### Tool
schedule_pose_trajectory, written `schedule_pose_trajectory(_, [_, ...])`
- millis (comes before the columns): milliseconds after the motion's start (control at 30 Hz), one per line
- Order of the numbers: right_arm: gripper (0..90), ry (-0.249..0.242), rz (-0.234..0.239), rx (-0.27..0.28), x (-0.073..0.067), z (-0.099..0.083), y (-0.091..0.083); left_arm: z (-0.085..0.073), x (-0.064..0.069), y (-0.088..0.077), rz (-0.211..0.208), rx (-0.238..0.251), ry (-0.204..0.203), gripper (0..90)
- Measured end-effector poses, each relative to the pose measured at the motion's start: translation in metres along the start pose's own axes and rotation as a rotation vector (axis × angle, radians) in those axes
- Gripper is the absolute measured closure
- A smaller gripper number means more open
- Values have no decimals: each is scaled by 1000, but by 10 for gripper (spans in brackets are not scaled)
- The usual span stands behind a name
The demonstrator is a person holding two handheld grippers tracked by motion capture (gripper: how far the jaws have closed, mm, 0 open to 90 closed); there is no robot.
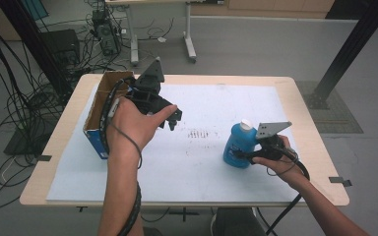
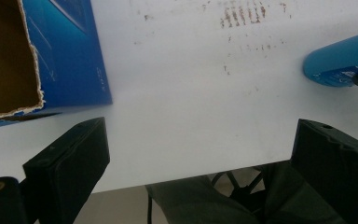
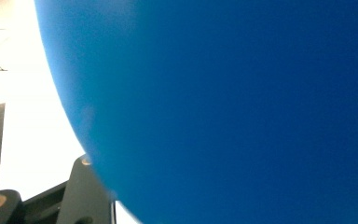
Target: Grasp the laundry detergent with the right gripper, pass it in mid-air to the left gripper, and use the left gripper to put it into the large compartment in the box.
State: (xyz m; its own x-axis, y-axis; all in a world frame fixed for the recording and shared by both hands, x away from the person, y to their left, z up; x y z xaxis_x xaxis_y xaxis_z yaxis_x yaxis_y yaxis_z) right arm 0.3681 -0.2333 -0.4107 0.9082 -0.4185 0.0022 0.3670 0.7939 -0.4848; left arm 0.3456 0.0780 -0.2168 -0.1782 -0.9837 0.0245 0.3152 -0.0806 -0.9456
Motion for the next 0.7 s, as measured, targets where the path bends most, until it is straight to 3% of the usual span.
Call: schedule_pose_trajectory(700, [422,3,-2,-4,0,1,0,-1,1,-2,1,5,2,48])
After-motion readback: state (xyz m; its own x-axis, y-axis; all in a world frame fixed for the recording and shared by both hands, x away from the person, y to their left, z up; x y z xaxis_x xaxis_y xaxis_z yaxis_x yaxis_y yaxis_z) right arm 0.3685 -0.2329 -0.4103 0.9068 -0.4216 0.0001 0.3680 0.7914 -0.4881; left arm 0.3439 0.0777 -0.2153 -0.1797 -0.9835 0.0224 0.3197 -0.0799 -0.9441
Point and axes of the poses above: each handheld gripper's, and its own axes: y roughly forward along the jaws, z roughly out of its top, x roughly to its right, the point moved 3 cm from there along y, roughly forward along the jaws, and after that the axes turned 6 degrees about x, right-handed, at the moved point
